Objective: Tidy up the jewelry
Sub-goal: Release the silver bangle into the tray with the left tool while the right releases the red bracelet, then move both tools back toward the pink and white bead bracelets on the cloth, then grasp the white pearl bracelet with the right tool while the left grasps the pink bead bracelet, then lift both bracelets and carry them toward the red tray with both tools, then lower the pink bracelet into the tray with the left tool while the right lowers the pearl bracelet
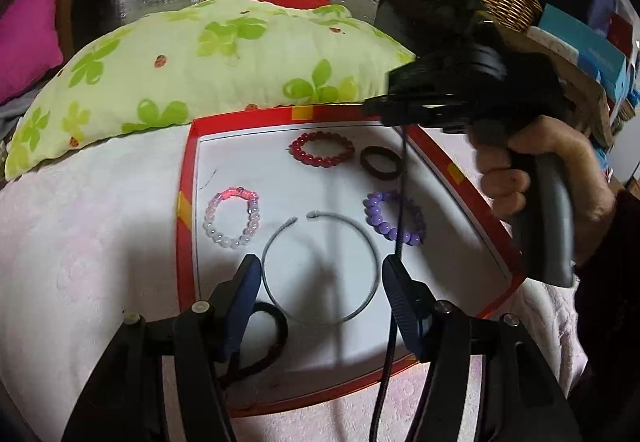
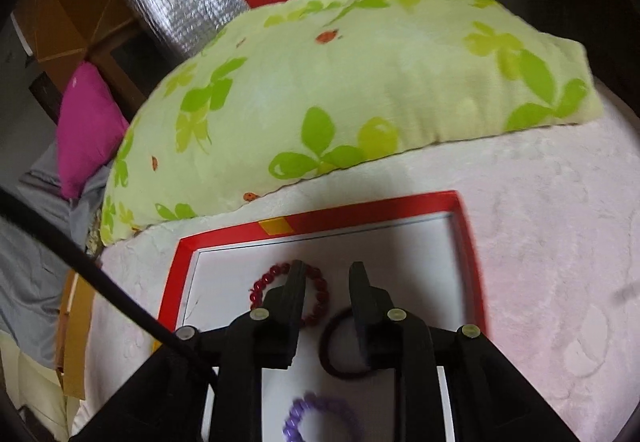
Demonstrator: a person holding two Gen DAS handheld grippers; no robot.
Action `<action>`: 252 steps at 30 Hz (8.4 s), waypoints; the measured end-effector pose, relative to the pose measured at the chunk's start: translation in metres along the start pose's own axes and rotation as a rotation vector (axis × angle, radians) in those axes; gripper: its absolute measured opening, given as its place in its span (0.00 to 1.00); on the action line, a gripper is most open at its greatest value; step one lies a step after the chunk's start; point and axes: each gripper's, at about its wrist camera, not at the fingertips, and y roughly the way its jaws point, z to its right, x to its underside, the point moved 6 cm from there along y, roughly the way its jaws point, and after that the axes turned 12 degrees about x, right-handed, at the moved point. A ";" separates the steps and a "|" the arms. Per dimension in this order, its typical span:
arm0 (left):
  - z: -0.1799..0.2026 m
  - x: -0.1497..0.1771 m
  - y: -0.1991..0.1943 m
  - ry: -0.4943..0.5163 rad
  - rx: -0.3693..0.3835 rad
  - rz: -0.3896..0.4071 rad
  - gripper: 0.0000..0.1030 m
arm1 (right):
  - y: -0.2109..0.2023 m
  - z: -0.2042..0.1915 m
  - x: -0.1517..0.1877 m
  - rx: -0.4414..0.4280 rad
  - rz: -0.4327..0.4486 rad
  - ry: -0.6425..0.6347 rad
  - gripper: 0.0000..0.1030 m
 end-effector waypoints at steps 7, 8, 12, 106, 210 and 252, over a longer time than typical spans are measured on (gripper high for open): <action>-0.002 -0.004 -0.010 -0.022 -0.005 0.034 0.64 | -0.067 0.040 0.027 -0.015 0.097 0.006 0.24; -0.003 -0.005 -0.013 -0.025 -0.006 0.041 0.64 | -0.080 0.047 0.035 -0.013 0.107 0.003 0.24; -0.006 -0.007 -0.025 -0.026 -0.032 0.060 0.65 | -0.122 0.063 0.071 0.007 0.133 -0.033 0.33; 0.033 0.131 -0.052 0.003 -0.030 -0.110 0.57 | -0.137 0.050 0.276 0.221 0.079 -0.224 0.16; 0.067 -0.014 -0.084 0.089 0.095 0.120 0.08 | -0.189 0.053 0.125 -0.068 0.312 0.027 0.10; 0.009 -0.051 0.050 0.069 -0.026 -0.018 0.08 | -0.095 0.010 0.127 -0.162 0.052 -0.002 0.10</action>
